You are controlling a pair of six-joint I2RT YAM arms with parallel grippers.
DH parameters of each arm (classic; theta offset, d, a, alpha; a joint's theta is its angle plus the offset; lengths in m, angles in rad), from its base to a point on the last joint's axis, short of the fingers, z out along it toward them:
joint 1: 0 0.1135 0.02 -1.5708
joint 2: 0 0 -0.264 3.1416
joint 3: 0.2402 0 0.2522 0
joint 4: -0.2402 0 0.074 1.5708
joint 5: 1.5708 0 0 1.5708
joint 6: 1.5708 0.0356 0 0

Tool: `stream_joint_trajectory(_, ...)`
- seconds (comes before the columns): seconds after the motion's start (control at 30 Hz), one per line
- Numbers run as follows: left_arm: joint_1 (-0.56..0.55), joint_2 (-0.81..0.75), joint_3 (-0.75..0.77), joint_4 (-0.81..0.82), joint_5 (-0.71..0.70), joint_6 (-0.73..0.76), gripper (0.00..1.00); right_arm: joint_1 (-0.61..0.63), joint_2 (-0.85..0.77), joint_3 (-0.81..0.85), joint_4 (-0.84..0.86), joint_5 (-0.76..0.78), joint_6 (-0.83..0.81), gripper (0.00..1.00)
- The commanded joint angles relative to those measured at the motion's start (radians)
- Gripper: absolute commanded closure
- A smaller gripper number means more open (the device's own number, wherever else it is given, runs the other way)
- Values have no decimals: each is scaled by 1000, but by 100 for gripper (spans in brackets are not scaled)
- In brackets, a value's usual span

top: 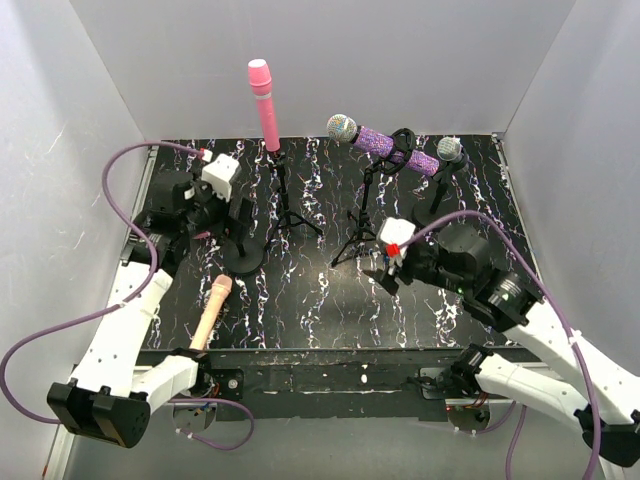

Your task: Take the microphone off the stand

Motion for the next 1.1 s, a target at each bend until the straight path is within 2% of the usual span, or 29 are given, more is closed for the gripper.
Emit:
stream_joint_trajectory(0.0, 2, -15, 111, -21, 129, -115, 2, 20, 149, 165, 102, -34, 80, 20)
stream_joint_trajectory(0.13, 11, -14, 157, -17, 152, -137, 2, 121, 336, 280, 211, 79, 88, 30)
stream_joint_trajectory(0.2, 15, -21, 171, -25, 160, -138, 2, 181, 402, 306, 275, 128, 77, 31)
stream_joint_trajectory(0.23, 19, -31, 175, -28, 161, -141, 2, 207, 431, 313, 362, 227, 79, 31)
stream_joint_trajectory(0.3, 28, -49, 183, -33, 166, -153, 2, 235, 479, 319, 511, 309, 112, 32)
stream_joint_trajectory(0.5, 69, -104, 191, -47, 180, -201, 3, 255, 689, 408, 748, 529, 157, 30)
stream_joint_trajectory(0.8, 166, -187, 192, -51, 244, -284, 4, 181, 953, 665, 685, 593, 267, 30)
stream_joint_trajectory(1.07, 204, -229, 184, -63, 276, -304, 4, 109, 1079, 777, 638, 575, 310, 33)
